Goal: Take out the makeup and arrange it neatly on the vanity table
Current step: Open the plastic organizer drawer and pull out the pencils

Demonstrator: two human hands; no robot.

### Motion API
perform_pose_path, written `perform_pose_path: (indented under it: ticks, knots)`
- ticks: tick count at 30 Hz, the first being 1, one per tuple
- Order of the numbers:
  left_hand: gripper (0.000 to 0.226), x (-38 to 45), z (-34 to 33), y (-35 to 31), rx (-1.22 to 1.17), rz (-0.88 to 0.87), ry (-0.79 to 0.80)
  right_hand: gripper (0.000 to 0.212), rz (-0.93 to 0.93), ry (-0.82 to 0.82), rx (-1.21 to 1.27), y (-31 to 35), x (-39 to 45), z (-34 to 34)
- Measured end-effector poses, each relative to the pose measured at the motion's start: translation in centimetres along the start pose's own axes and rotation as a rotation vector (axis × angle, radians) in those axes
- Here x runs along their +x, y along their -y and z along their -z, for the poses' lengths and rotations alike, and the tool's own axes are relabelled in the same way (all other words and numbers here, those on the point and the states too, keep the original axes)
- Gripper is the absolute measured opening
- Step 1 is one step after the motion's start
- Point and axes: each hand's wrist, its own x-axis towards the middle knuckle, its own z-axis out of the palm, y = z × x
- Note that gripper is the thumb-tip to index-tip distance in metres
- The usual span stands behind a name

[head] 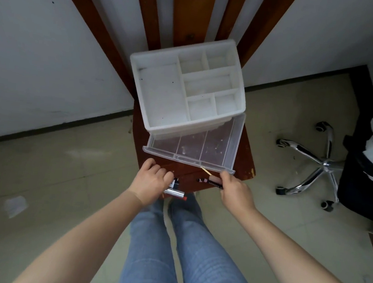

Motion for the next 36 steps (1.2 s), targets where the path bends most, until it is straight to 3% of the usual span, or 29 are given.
perform_pose_path:
  ticks: [3, 5, 14, 23, 27, 30, 33, 36]
  knots:
    - [0.025, 0.2, 0.5, 0.3, 0.030, -0.013, -0.045, 0.053, 0.002, 0.009, 0.045, -0.1, 0.4, -0.2]
    - [0.020, 0.5, 0.8, 0.6, 0.061, -0.028, -0.057, 0.060, -0.018, 0.004, 0.065, 0.5, 0.7, -0.3]
    - [0.022, 0.5, 1.5, 1.7, 0.118, -0.151, 0.072, 0.049, 0.036, -0.079, 0.150, 1.0, -0.1, 0.0]
    - [0.023, 0.8, 1.8, 0.0, 0.133, -0.144, 0.067, 0.043, 0.165, -0.136, 0.068, -0.6, -0.1, 1.4]
    - [0.018, -0.6, 1.3, -0.8, 0.124, -0.164, 0.000, 0.049, 0.239, -0.164, -0.006, -0.8, -0.8, 1.8]
    - [0.032, -0.3, 1.3, -1.2, 0.098, -0.108, -0.079, 0.053, 0.270, -0.168, -0.055, -1.2, -0.4, 2.3]
    - [0.018, 0.5, 1.5, -1.5, 0.112, -0.129, -0.040, 0.049, 0.222, -0.157, -0.056, -1.9, 1.0, 3.2]
    - [0.027, 1.4, 1.7, -1.4, 0.112, -0.082, 0.014, 0.049, 0.216, -0.175, -0.061, -2.4, 2.7, 3.6]
